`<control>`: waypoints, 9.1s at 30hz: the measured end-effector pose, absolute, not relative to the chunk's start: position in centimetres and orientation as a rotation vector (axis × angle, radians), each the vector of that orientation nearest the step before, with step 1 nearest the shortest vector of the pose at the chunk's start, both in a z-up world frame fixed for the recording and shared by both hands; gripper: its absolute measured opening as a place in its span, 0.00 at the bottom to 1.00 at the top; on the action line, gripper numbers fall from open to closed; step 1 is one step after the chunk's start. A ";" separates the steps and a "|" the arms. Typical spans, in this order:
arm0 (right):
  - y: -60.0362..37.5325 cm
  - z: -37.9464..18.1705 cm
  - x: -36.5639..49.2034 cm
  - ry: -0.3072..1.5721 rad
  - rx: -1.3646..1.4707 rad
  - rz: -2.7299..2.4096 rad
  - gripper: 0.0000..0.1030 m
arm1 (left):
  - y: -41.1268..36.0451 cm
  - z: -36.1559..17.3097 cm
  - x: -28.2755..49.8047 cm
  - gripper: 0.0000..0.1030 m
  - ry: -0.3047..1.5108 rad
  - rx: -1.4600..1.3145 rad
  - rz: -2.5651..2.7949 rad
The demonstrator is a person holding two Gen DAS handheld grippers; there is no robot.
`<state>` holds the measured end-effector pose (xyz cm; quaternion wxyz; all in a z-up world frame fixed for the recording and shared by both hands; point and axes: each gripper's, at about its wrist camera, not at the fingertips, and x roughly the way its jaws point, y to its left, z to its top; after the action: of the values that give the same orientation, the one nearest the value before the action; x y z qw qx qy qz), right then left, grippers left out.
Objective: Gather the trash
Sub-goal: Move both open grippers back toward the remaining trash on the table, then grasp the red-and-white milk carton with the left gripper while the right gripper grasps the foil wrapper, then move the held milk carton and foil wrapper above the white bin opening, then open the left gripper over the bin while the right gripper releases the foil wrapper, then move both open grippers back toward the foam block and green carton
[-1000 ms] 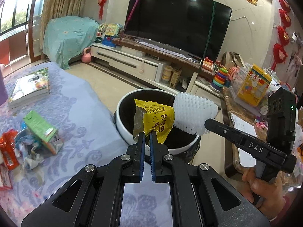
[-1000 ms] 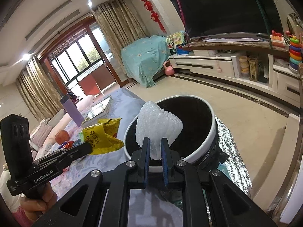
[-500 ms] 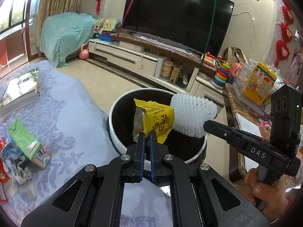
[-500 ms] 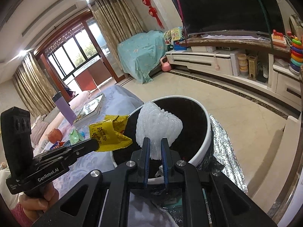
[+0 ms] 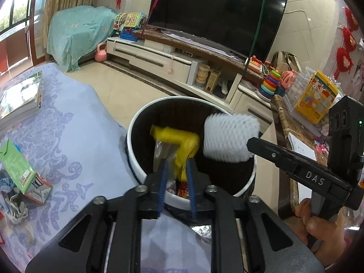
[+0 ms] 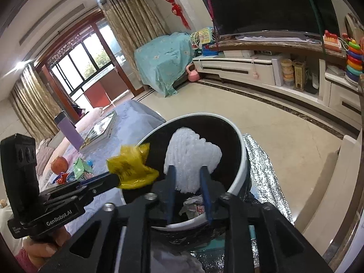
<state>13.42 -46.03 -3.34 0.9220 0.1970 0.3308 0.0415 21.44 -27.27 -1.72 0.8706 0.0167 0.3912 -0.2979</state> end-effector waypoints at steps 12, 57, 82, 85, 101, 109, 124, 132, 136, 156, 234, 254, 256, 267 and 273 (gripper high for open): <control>-44.6 -2.3 11.9 0.631 0.432 0.106 0.88 | -22.3 -1.6 18.9 0.57 0.793 -0.036 -0.559; -24.9 -4.4 13.3 0.766 0.341 0.448 0.95 | 3.2 -4.4 13.8 0.73 0.794 -0.257 -0.109; -20.1 -7.4 20.1 0.865 0.308 0.491 0.54 | 3.8 -6.6 19.0 0.78 0.864 -0.236 -0.043; -20.5 -7.8 19.8 0.868 0.317 0.482 0.35 | 3.9 -6.6 19.0 0.45 0.860 -0.249 -0.071; -22.1 -6.4 15.7 0.816 0.335 0.522 0.18 | 2.9 -5.2 14.3 0.15 0.808 -0.190 -0.150; -23.0 -6.0 13.8 0.808 0.334 0.520 0.14 | 2.5 -5.1 11.3 0.16 0.846 -0.190 -0.194; -22.5 -7.3 15.3 0.878 0.344 0.521 0.52 | 0.1 -5.1 13.9 0.81 0.860 -0.164 -0.019; -22.6 -7.9 15.4 0.878 0.341 0.537 0.27 | 0.6 -5.7 13.4 0.55 0.844 -0.112 -0.055; -23.5 -7.3 14.5 0.852 0.349 0.537 0.20 | 0.0 -5.3 12.2 0.50 0.831 -0.107 -0.097; -33.7 -4.2 10.0 0.713 0.436 0.388 0.18 | -9.8 -1.8 9.6 0.47 0.747 -0.005 -0.363; -46.6 -3.0 13.4 0.666 0.507 0.109 0.82 | -24.5 -1.3 19.1 0.71 0.788 0.001 -0.568; -36.3 -3.0 12.9 0.724 0.409 0.304 0.89 | -11.4 -2.6 14.5 0.73 0.806 -0.115 -0.392; -35.2 -3.1 12.7 0.729 0.399 0.321 0.89 | -10.1 -2.7 14.0 0.73 0.804 -0.126 -0.376; -30.5 -3.5 13.0 0.758 0.340 0.398 0.89 | -4.5 -3.5 13.2 0.73 0.813 -0.148 -0.301; -28.4 -3.9 13.5 0.779 0.309 0.429 0.89 | -2.2 -3.8 13.0 0.74 0.817 -0.144 -0.271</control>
<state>13.47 -28.45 -3.90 0.8913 0.1489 0.3752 0.2067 13.02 -2.21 -3.76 0.9063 -0.0697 0.3957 -0.1311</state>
